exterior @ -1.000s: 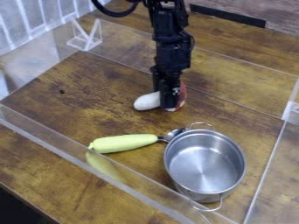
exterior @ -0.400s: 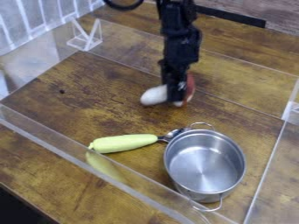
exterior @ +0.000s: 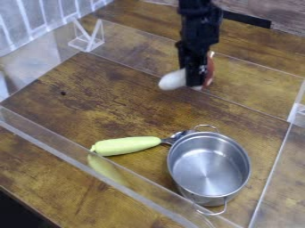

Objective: Put the mushroom in the silver pot

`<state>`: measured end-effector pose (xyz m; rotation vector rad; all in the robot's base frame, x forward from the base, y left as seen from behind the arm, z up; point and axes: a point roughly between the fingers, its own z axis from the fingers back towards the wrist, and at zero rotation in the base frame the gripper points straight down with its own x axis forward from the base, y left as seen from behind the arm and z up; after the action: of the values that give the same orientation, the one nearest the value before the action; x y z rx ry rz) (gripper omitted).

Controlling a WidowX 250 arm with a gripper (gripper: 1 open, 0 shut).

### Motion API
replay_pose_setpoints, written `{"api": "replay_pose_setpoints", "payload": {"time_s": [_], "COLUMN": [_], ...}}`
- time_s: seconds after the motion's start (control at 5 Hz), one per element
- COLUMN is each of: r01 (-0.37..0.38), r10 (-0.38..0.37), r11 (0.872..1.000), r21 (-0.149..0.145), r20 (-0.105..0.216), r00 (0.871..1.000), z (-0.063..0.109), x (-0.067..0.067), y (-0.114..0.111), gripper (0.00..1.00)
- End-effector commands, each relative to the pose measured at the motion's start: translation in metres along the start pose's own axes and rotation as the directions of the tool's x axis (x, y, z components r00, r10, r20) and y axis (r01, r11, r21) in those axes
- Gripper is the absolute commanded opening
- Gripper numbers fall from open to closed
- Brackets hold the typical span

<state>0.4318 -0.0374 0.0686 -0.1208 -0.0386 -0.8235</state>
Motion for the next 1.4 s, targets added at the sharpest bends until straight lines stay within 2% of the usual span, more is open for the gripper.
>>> {"api": "replay_pose_setpoints", "payload": {"time_s": [0.0, 0.4, 0.6, 0.8, 1.2], "r01": [0.030, 0.056, 0.031, 0.028, 0.043], "r10": [-0.034, -0.060, -0.035, -0.031, -0.044], "r11": [0.998, 0.997, 0.998, 0.999, 0.999], "r21": [0.054, 0.051, 0.050, 0.036, 0.011], "r20": [0.071, 0.084, 0.094, 0.098, 0.102], "r00": [0.997, 0.995, 0.995, 0.995, 0.994], "z": [0.033, 0.042, 0.040, 0.032, 0.024], "x": [0.006, -0.011, -0.017, -0.019, -0.010], "y": [-0.007, 0.017, 0.014, 0.003, 0.006], "gripper": [0.00, 0.00, 0.00, 0.00, 0.00]}}
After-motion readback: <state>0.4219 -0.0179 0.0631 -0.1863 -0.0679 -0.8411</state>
